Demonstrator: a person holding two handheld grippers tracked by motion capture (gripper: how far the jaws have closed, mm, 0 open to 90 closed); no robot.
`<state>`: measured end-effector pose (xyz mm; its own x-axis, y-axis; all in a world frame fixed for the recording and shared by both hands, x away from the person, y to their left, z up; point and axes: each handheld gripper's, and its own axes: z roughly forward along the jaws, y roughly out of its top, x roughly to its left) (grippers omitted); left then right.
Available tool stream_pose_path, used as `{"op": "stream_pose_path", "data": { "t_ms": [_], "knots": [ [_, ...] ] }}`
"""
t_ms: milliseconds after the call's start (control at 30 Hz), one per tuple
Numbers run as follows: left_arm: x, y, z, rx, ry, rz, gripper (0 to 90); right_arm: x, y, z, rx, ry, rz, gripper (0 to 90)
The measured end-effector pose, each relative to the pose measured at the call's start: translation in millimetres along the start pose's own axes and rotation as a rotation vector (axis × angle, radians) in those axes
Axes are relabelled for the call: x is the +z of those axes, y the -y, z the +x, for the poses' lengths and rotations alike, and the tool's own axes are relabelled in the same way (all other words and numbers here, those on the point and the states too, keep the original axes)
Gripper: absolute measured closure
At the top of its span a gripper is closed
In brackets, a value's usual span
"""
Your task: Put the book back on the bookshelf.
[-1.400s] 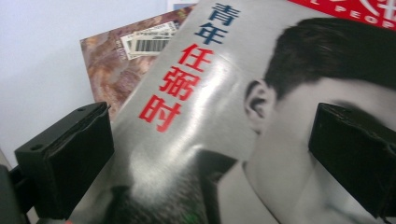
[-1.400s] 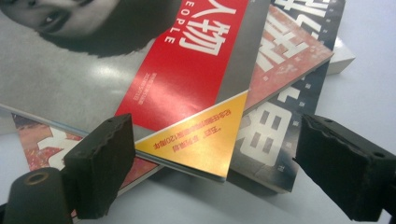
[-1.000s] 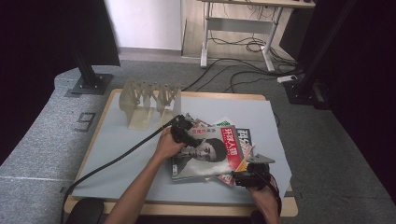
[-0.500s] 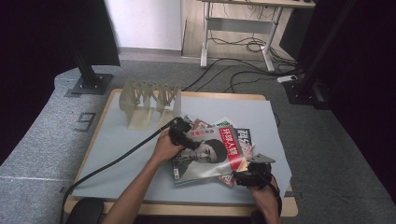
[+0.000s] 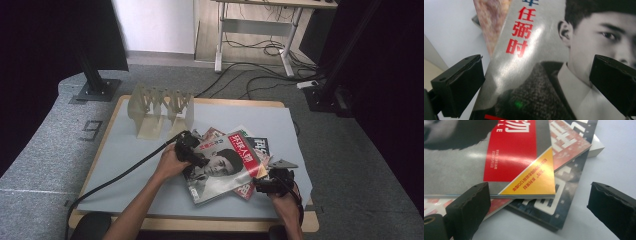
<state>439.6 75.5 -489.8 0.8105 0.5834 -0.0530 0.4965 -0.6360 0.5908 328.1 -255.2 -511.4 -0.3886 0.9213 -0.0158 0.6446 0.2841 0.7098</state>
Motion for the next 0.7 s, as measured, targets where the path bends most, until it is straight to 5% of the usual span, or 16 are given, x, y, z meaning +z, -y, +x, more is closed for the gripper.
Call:
{"op": "stream_pose_path", "data": {
  "t_ms": [400,500,700],
  "knots": [
    [-15.0,21.7,-2.0,0.035,0.069,0.034,0.0,11.1,-17.7,-14.0,0.020,0.020,0.010,4.0],
    [-20.0,34.6,-0.1,0.046,0.120,0.026,0.0,15.0,-22.4,-18.5,0.034,0.016,0.011,3.9],
    [-28.7,52.3,-0.8,0.068,0.156,-0.007,0.0,21.3,-29.7,-24.0,0.053,0.010,0.012,3.7]
  ]
}}
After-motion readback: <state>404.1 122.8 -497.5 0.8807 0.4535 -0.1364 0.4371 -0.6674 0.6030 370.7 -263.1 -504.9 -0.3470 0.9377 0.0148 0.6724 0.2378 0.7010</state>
